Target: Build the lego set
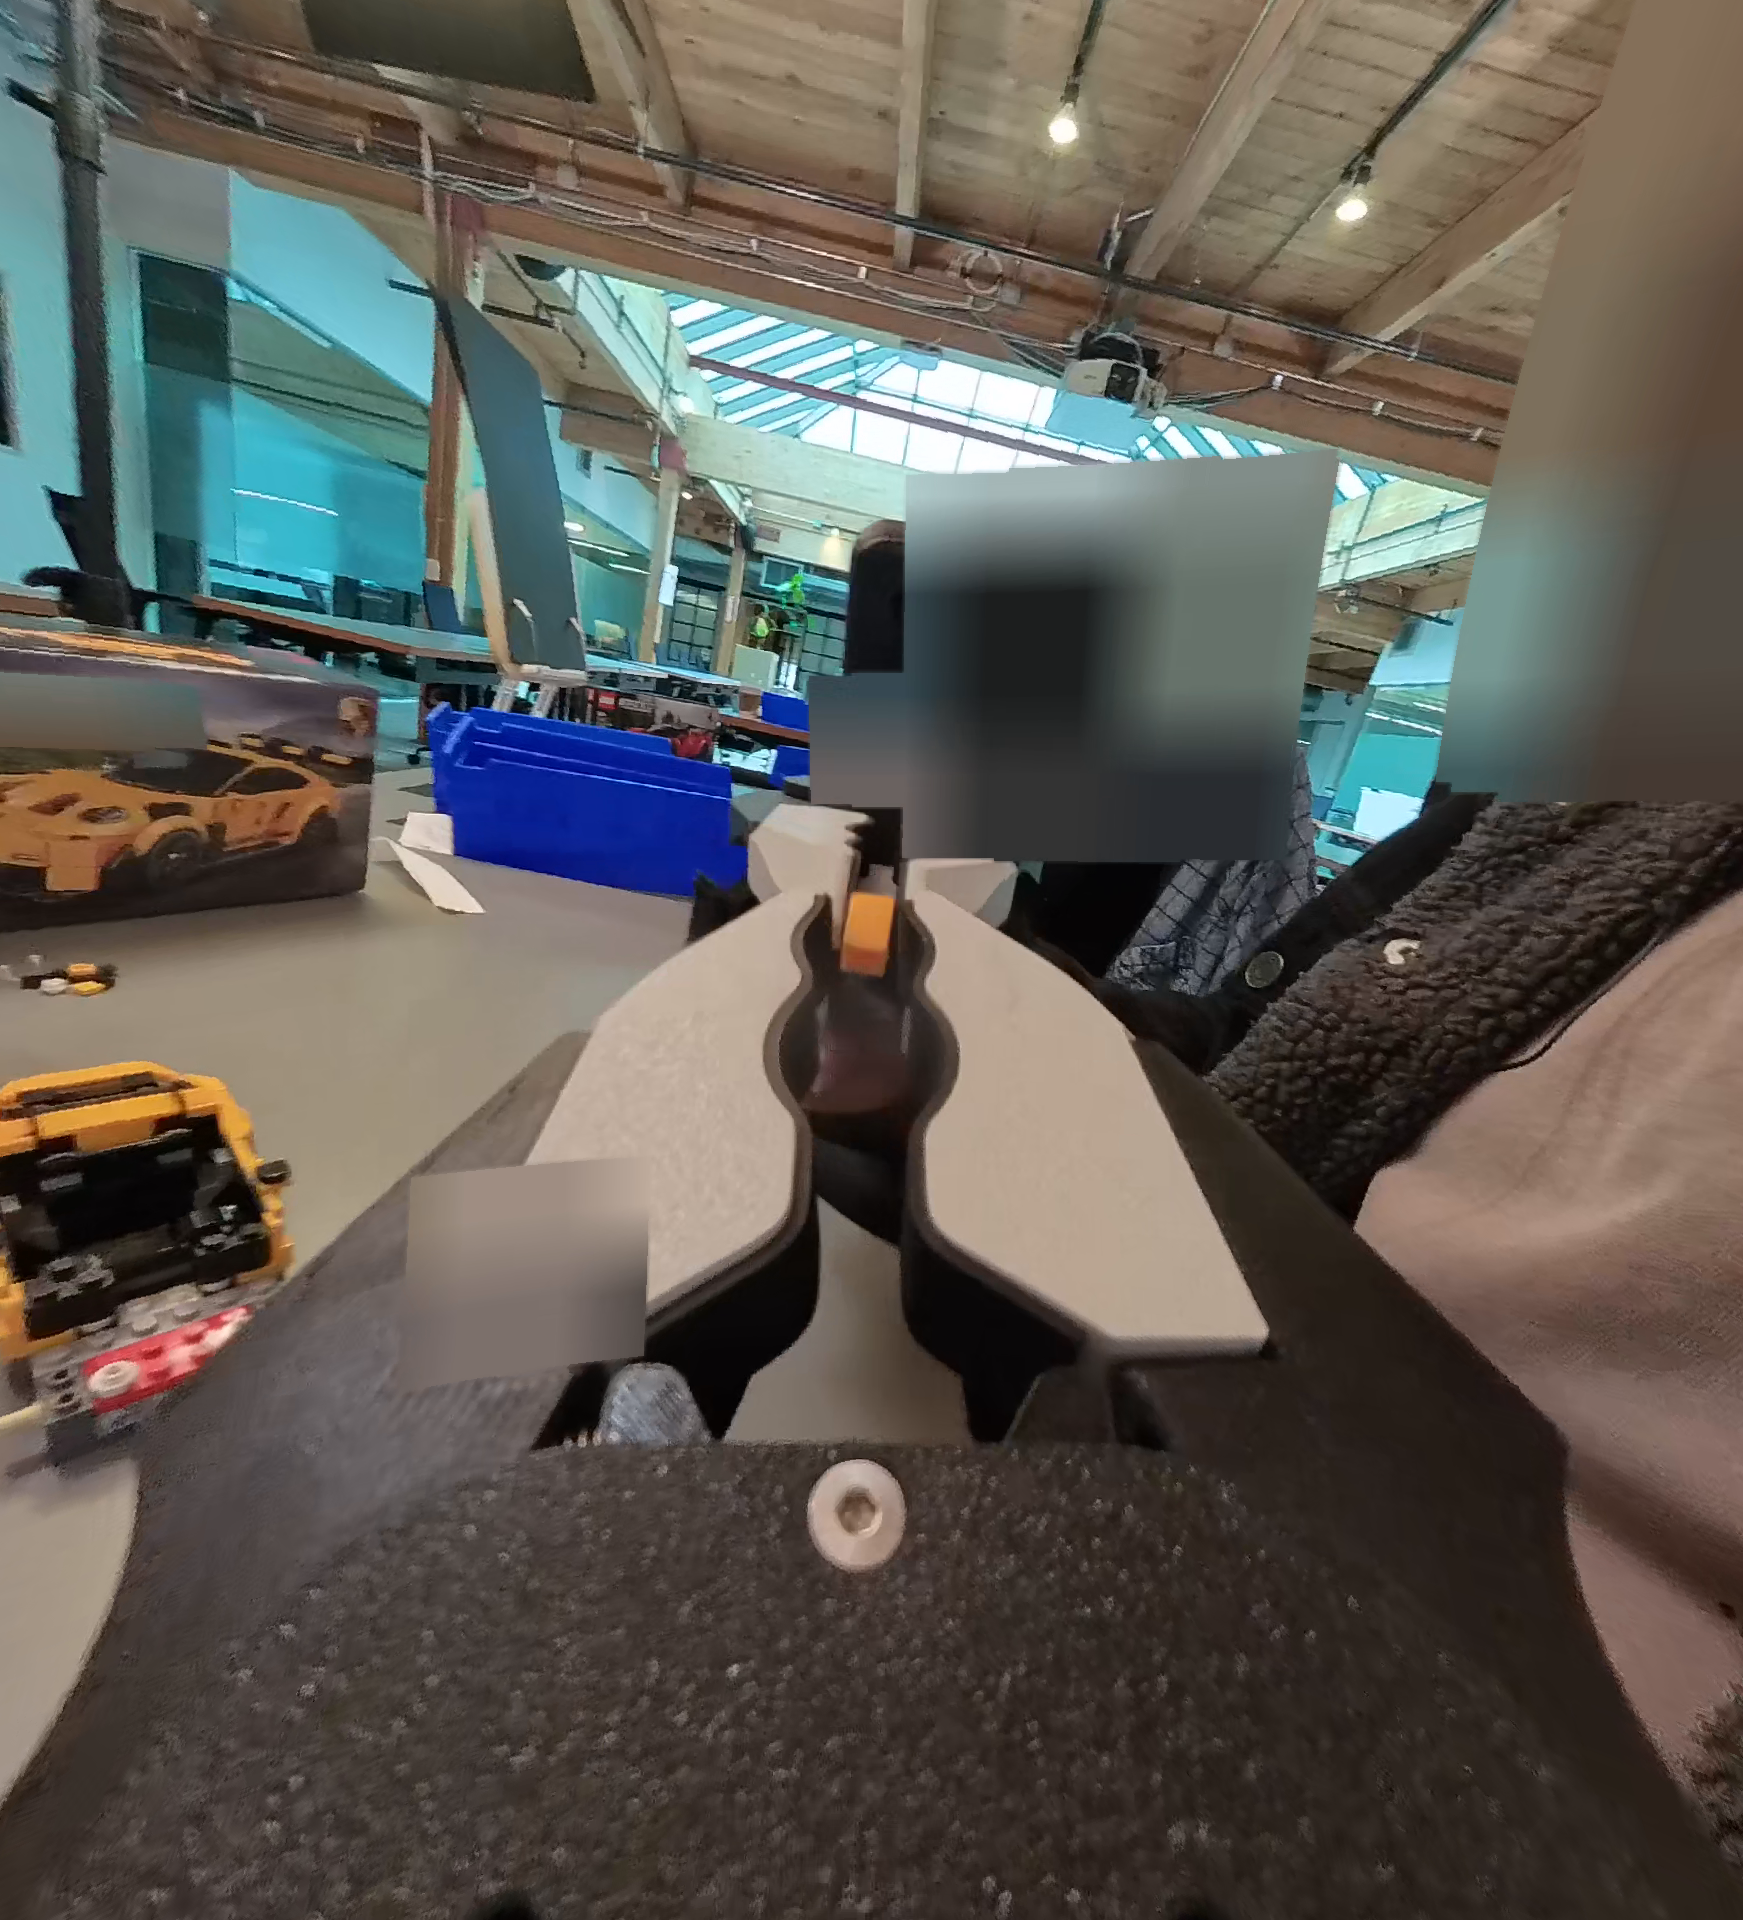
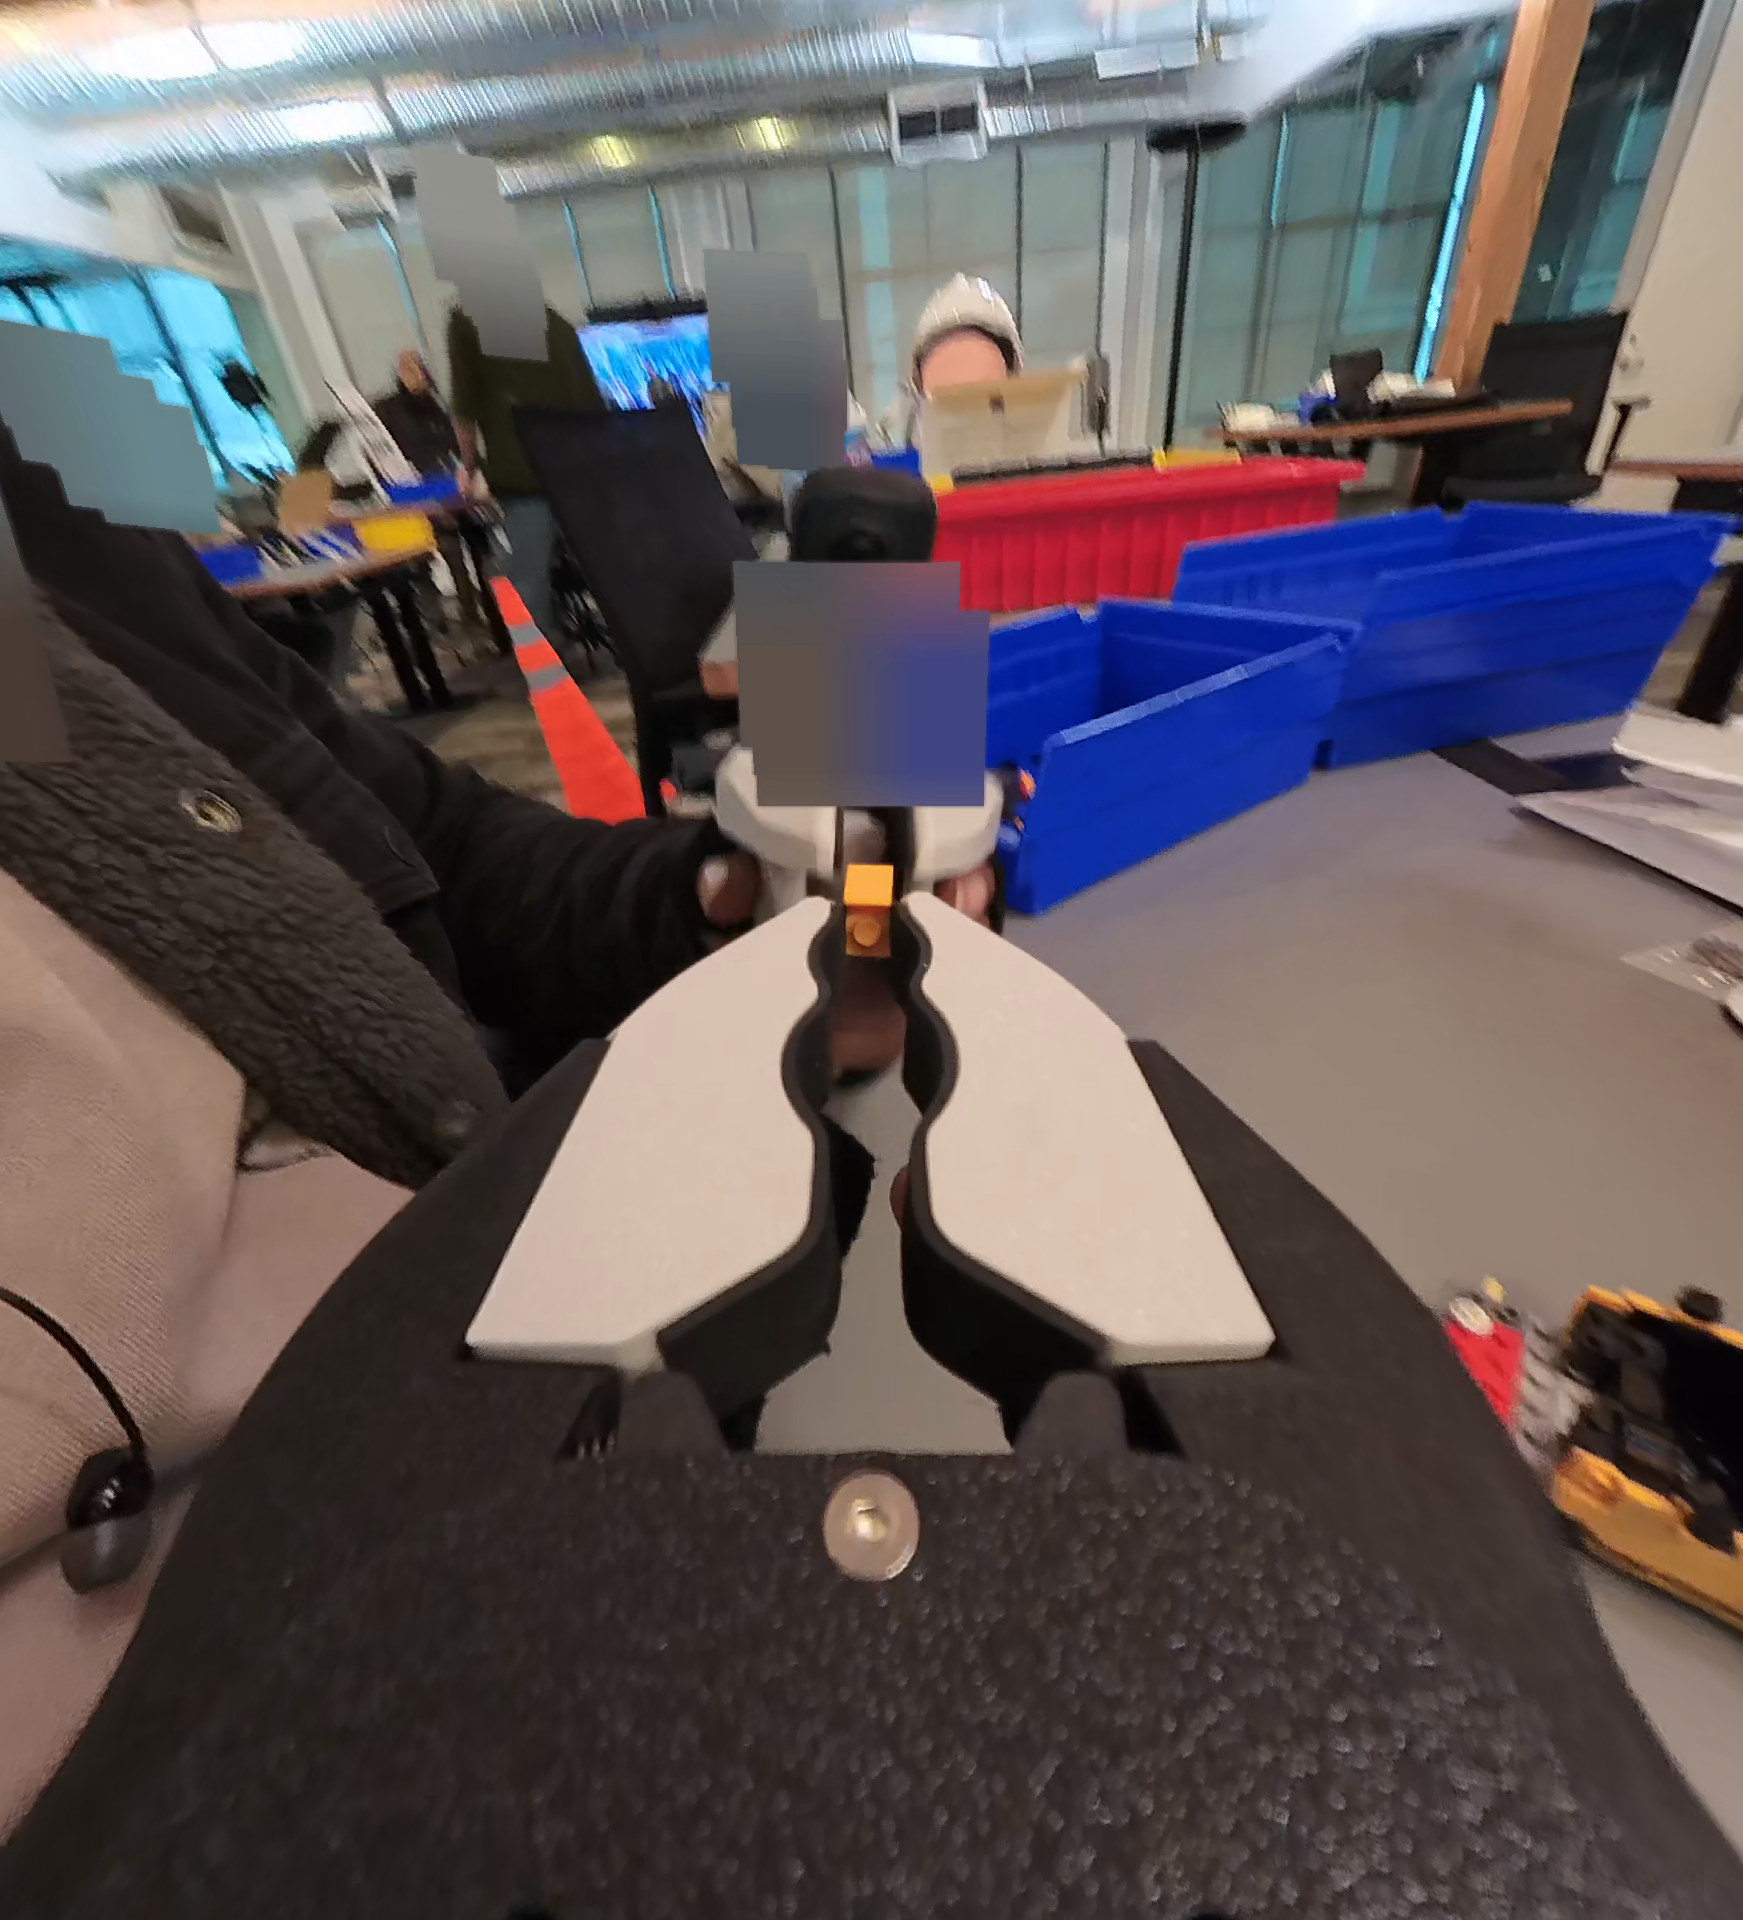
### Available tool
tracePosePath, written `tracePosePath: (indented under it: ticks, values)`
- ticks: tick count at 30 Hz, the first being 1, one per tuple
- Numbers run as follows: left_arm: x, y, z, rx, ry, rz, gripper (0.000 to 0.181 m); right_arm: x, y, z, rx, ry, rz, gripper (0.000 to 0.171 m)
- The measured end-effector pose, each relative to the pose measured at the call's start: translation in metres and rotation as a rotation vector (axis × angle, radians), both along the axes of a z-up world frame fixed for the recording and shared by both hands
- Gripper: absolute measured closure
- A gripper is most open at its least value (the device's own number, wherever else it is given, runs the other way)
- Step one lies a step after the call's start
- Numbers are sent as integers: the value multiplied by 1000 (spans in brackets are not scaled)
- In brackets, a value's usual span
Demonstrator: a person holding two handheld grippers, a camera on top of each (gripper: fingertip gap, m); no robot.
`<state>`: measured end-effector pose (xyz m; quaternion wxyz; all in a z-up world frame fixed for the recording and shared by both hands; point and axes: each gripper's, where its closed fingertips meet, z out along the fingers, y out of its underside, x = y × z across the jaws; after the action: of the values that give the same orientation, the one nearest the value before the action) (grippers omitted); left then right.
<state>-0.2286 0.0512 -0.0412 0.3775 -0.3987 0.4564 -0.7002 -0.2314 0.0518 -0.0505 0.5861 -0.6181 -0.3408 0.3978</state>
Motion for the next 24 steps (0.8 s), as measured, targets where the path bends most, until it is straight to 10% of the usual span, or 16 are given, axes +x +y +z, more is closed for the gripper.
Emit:
tracePosePath:
  ticks: [24]
  values:
    - [3, 2, -87, 442, 471, -20, 173, -2, 7, -82, -144, -467, -32, 163]
